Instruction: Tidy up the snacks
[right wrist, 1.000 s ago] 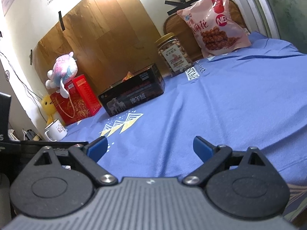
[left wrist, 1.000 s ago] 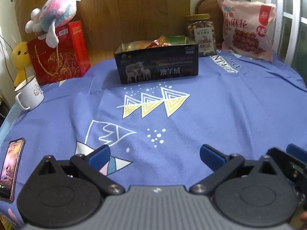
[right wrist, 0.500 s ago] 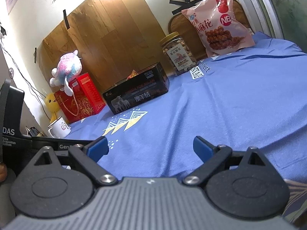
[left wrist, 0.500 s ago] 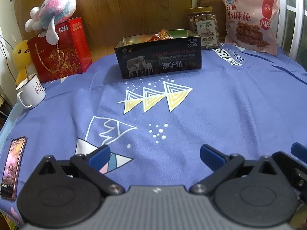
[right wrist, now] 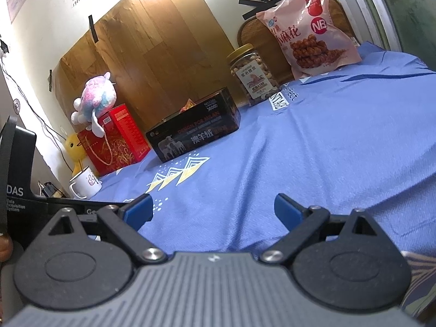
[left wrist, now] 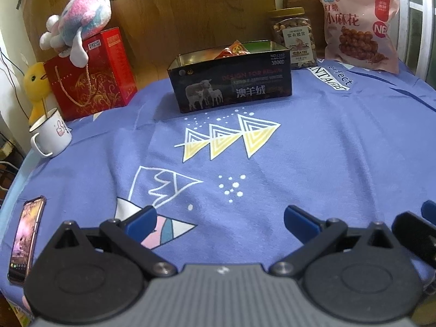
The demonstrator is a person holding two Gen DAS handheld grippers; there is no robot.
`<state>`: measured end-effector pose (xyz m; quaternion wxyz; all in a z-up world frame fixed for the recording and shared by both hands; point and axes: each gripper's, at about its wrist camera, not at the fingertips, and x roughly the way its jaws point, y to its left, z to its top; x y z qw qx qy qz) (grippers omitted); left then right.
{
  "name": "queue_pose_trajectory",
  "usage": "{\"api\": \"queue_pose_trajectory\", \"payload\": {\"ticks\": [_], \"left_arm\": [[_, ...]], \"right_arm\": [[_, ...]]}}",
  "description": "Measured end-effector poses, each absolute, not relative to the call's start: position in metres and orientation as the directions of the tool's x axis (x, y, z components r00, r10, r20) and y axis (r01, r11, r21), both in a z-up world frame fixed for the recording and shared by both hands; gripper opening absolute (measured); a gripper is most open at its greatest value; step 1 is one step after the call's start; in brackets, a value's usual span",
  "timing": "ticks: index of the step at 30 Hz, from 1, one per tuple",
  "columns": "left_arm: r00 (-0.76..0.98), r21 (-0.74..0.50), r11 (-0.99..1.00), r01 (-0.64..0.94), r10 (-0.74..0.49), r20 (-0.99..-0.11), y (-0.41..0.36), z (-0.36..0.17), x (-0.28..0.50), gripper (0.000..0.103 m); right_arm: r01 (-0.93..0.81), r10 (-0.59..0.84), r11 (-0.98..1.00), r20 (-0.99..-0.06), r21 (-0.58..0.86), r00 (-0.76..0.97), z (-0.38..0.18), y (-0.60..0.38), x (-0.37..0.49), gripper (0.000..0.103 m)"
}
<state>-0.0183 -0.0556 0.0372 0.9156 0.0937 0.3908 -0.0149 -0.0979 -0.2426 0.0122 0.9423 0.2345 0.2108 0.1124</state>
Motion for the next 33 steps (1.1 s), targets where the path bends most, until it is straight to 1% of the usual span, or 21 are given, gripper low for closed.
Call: {"api": "queue_pose_trajectory", "payload": {"ticks": [33], "left_arm": [[0.688,0.179,0.979,0.099,0.062,-0.723,-0.0584,0.0348,-0.0142,0.103]], "right_arm": [[-0.106,0.313,0.858,-0.347,0.503,0.884,0.0107,-0.2469,-0.0956,0.097]]}}
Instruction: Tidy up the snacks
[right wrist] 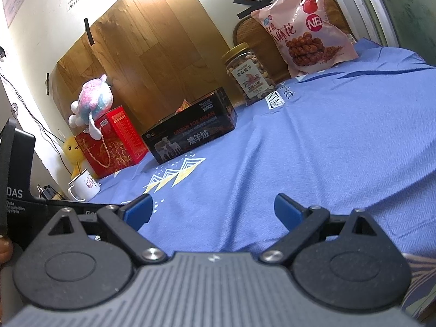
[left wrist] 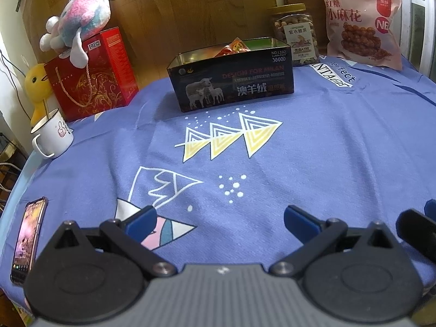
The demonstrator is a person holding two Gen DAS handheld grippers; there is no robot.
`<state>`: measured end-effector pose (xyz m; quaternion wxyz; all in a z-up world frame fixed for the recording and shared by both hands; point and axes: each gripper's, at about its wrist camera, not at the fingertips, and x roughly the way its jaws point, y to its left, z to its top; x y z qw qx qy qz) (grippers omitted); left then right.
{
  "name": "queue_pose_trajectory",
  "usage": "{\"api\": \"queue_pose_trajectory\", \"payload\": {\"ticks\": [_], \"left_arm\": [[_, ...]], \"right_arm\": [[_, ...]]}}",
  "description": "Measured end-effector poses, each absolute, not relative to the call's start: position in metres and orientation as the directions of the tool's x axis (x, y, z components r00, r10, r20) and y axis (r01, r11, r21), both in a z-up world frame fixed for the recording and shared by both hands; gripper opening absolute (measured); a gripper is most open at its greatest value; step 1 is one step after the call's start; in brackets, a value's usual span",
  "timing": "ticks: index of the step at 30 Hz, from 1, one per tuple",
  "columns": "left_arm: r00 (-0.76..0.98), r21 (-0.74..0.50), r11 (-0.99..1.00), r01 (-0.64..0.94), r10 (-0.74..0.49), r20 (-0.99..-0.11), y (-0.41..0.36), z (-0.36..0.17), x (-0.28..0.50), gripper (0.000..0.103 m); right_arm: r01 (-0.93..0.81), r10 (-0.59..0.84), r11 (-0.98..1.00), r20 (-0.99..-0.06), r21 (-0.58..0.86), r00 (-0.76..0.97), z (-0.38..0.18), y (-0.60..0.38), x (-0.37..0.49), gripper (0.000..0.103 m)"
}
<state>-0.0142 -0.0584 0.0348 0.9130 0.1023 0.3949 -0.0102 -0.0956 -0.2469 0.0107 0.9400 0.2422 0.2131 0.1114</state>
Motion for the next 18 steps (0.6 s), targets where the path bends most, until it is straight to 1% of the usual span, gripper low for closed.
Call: {"api": "queue_pose_trajectory", "payload": {"ticks": [13,18], "left_arm": [[0.705,0.187,0.977,0.101,0.062,-0.707,-0.0577,0.0343,-0.0156,0.103],[0.713,0.137,0.984,0.117,0.013,-0.701,-0.0524,0.0394,-0.016,0.103]], "right_arm": [[-0.107,0.313,0.858,-0.346,0.502,0.884,0.0106,-0.2468,-0.096,0.097],[-0.105,0.307,0.862,-0.346,0.495,0.887,0.0096,-0.247,-0.0945,0.097]]}}
